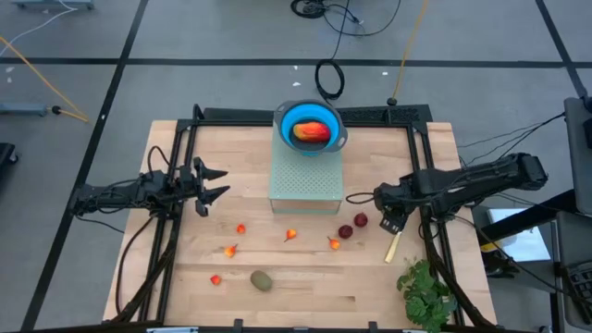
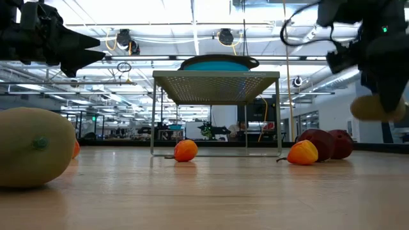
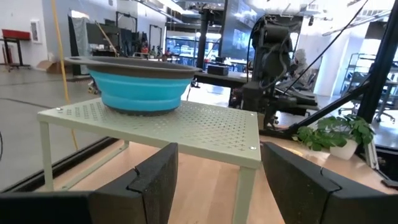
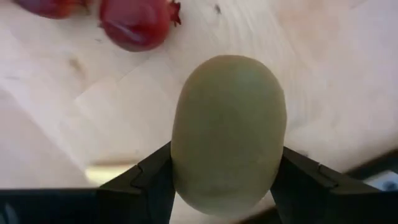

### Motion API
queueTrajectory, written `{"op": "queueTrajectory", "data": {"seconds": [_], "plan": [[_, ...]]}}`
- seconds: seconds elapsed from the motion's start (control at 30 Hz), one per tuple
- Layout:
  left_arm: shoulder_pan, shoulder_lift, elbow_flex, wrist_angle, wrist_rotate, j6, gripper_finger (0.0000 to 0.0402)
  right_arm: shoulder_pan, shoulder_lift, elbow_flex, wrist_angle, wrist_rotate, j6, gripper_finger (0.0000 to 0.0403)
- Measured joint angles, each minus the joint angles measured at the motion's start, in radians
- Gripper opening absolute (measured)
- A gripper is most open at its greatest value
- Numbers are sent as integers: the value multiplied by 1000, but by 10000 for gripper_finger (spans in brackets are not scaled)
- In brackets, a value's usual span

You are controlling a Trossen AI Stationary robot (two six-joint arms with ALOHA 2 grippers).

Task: Pick & Place Fruit
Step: Put the kiwi into the blue strainer bowl on the shelf

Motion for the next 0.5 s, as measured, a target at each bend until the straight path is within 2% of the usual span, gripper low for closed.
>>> {"op": "queueTrajectory", "data": {"seconds": [0.23, 0.5], "plan": [[0, 0, 0, 0, 0, -92, 234, 0, 0, 186, -138, 0, -22, 207], [0, 0, 0, 0, 0, -240, 234, 2, 0, 328, -172, 0, -32, 207]]}}
